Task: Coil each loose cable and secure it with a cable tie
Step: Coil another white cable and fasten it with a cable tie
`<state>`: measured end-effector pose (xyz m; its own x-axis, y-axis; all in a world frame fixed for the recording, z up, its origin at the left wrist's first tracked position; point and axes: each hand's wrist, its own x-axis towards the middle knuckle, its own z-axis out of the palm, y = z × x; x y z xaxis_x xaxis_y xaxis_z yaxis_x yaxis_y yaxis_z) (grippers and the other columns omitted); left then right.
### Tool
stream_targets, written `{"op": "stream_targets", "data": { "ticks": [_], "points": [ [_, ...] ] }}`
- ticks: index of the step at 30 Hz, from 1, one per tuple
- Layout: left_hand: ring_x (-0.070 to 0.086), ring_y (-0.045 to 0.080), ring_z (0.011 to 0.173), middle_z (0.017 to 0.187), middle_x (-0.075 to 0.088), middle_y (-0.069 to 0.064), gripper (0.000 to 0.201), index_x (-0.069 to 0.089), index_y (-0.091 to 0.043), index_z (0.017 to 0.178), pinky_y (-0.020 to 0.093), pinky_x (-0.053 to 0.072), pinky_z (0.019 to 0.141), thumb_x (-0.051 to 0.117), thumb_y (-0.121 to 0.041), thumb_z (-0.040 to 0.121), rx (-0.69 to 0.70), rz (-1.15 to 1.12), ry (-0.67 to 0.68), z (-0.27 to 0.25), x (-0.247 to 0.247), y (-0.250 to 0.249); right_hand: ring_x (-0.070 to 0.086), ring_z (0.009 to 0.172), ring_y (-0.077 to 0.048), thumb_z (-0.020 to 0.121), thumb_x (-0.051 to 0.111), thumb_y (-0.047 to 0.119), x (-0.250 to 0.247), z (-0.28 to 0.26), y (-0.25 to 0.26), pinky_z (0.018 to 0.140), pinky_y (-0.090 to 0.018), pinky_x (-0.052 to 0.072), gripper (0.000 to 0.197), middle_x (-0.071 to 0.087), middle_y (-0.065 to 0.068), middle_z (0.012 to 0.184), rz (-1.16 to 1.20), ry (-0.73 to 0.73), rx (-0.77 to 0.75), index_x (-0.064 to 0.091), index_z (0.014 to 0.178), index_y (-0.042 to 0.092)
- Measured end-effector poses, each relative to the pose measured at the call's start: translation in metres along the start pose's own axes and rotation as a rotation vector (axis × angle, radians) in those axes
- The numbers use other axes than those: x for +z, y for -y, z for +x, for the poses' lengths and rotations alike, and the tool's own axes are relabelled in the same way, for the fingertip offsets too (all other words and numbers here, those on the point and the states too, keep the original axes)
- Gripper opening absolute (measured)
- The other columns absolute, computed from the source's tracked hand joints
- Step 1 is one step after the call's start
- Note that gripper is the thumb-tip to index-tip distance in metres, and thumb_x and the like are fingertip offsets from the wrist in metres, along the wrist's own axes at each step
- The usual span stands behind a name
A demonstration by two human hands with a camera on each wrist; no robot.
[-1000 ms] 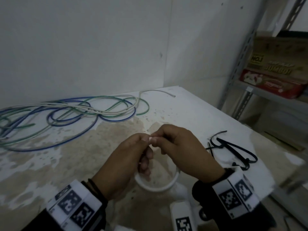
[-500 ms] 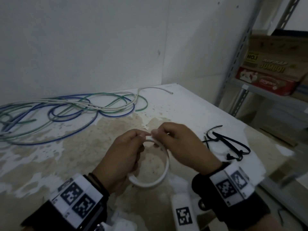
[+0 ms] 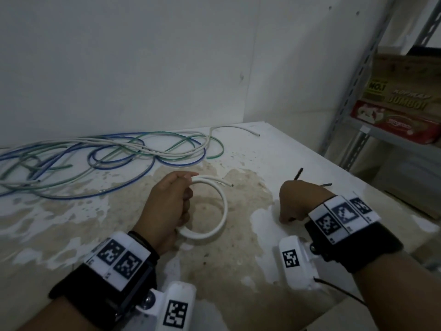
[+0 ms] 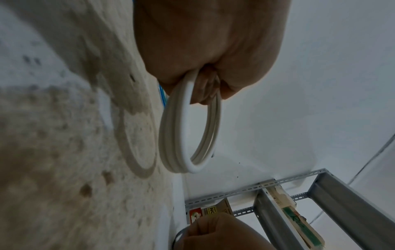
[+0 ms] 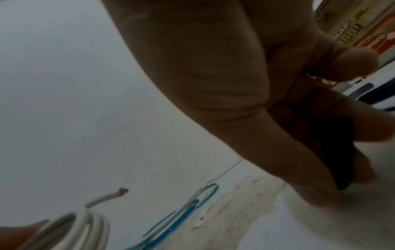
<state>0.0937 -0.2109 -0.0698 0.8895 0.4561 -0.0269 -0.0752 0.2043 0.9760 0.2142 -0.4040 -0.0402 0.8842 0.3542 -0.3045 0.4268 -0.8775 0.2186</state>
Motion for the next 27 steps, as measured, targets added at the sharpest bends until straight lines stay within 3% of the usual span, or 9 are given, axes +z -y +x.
{"op": "stream_targets", "data": {
  "ticks": [1,3,6,9,11,13,16,21,27],
  "points": [
    [0.021,0.006,0.038,0.050,0.034,-0.010,0.026,0.064,-0.013,0.094,0.016,0.019,0.037,0.039,-0.015,0.100,-0.002,-0.004,-0.009,0.001,-0.001,0.000,0.038,0.043,-0.011,0.085,0.061,0.012,-0.001,0.001,0.001,0.041,-0.019,0.031,0.041,0.040,0.002,0.031,0.001,-0.010,0.012,0.042,0.049,0.009],
    [0.021,0.006,0.038,0.049,0.034,-0.010,0.025,0.064,-0.013,0.094,0.016,0.019,0.038,0.039,-0.015,0.100,-0.004,-0.006,-0.034,0.003,-0.003,0.000,0.041,0.049,-0.015,0.086,0.057,0.008,-0.007,0.001,-0.001,0.052,-0.022,0.035,0.036,0.047,-0.004,0.050,0.066,-0.058,0.002,0.045,0.052,0.007],
    [0.022,0.006,0.037,0.047,0.035,-0.011,0.025,0.064,-0.014,0.093,0.018,0.019,0.038,0.040,-0.016,0.100,-0.006,-0.001,-0.077,0.006,-0.006,0.001,0.056,0.068,-0.016,0.090,0.059,0.016,-0.027,-0.015,-0.004,0.062,-0.024,0.041,0.016,0.062,-0.002,0.076,0.313,-0.255,-0.135,0.066,0.078,0.007],
    [0.023,0.006,0.038,0.047,0.036,-0.012,0.024,0.064,-0.015,0.093,0.019,0.020,0.040,0.041,-0.017,0.100,-0.012,-0.013,-0.111,0.009,-0.009,0.001,0.060,0.060,0.001,0.092,0.056,0.015,-0.046,-0.032,0.003,0.055,-0.020,0.040,0.012,0.063,0.009,0.068,0.788,-0.524,-0.320,0.060,0.084,0.024],
    [0.024,0.007,0.039,0.048,0.037,-0.011,0.023,0.064,-0.015,0.095,0.019,0.021,0.039,0.041,-0.017,0.100,-0.019,-0.019,-0.130,0.012,-0.012,0.001,0.055,0.051,-0.002,0.092,0.055,0.010,-0.054,-0.039,0.011,0.055,-0.019,0.042,0.015,0.063,0.006,0.061,1.091,-0.577,-0.458,0.059,0.088,0.024],
    [0.024,0.007,0.038,0.050,0.036,-0.010,0.023,0.064,-0.013,0.098,0.019,0.022,0.038,0.041,-0.017,0.100,-0.025,-0.018,-0.151,0.014,-0.015,0.002,0.052,0.055,-0.010,0.092,0.057,0.006,-0.058,-0.042,0.023,0.054,-0.021,0.042,0.016,0.061,0.002,0.060,1.333,-0.473,-0.624,0.061,0.090,0.022],
    [0.023,0.007,0.038,0.050,0.036,-0.009,0.025,0.065,-0.012,0.098,0.018,0.021,0.037,0.041,-0.017,0.099,-0.025,-0.035,-0.178,0.016,-0.019,0.001,0.048,0.056,-0.013,0.081,0.060,0.008,-0.055,-0.035,0.042,0.052,-0.022,0.040,0.015,0.057,-0.002,0.066,1.627,-0.147,-0.838,0.060,0.092,0.018],
    [0.022,0.008,0.039,0.048,0.033,-0.009,0.024,0.062,-0.016,0.085,0.017,0.019,0.038,0.041,-0.017,0.097,-0.012,-0.041,-0.213,0.017,-0.021,-0.003,0.045,0.054,-0.011,0.077,0.059,0.005,-0.045,-0.014,0.067,0.051,-0.020,0.037,0.029,0.057,-0.002,0.069,1.553,0.204,-0.919,0.057,0.105,0.013],
    [0.026,0.009,0.038,0.043,0.038,-0.011,0.036,0.058,-0.023,0.063,0.018,0.021,0.038,0.043,-0.015,0.095,0.007,-0.022,-0.264,0.022,-0.028,-0.003,0.049,0.060,-0.012,0.078,0.062,0.003,-0.047,-0.008,0.084,0.055,-0.020,0.041,0.030,0.061,-0.003,0.073,1.466,0.346,-0.999,0.060,0.106,0.015]
  ]
}}
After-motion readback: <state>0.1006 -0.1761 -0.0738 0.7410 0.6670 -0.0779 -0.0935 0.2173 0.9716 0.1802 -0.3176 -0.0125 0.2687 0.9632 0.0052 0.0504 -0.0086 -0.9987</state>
